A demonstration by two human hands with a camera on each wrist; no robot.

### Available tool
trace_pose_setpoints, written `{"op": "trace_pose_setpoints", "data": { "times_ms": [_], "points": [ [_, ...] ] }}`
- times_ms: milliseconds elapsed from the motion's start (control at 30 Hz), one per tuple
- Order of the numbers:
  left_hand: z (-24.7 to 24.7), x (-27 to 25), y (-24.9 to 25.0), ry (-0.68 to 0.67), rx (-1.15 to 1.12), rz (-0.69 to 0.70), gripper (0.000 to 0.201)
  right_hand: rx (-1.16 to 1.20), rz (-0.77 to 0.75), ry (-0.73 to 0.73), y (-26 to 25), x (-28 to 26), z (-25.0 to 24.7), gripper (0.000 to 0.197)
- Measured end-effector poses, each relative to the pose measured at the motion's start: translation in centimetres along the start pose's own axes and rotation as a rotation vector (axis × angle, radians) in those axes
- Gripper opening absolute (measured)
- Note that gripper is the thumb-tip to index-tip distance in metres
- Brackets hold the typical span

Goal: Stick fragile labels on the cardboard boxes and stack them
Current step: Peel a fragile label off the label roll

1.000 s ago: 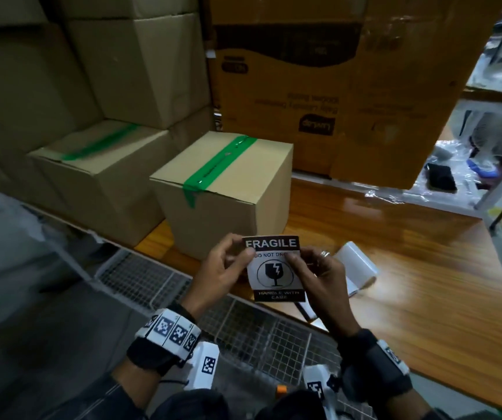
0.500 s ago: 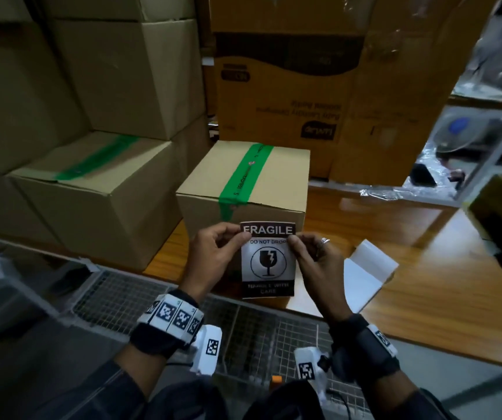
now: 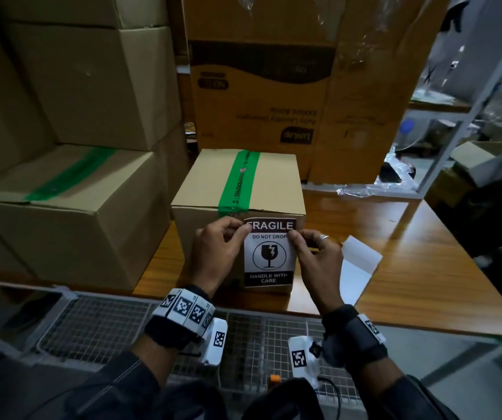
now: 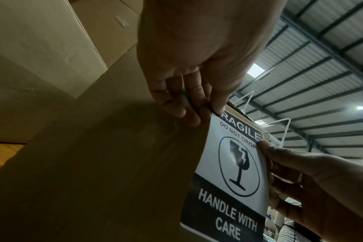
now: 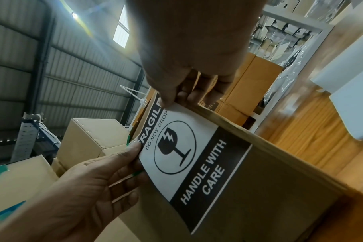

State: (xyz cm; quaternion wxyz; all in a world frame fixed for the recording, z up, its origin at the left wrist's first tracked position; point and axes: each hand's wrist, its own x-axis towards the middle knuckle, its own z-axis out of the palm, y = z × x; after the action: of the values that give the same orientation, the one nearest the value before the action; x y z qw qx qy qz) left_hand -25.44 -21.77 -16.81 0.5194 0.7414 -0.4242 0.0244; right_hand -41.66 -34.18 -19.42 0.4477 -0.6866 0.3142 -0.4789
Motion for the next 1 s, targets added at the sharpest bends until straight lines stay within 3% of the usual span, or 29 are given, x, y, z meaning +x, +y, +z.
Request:
{"op": "trace_pose_setpoints", "data": {
  "times_ms": [767,1000],
  "points": [
    [1.2,1.1,0.0,0.016,0.103,0.007,0.022,-0.027,0.0,0.084,-0.1,1.4,0.5,0.021],
    [1.3,1.4,0.7,0.066,0.257,0.078,0.023,-0.054,-0.003,0.09,-0.1,1.9,0.7,0.022]
  ]
}}
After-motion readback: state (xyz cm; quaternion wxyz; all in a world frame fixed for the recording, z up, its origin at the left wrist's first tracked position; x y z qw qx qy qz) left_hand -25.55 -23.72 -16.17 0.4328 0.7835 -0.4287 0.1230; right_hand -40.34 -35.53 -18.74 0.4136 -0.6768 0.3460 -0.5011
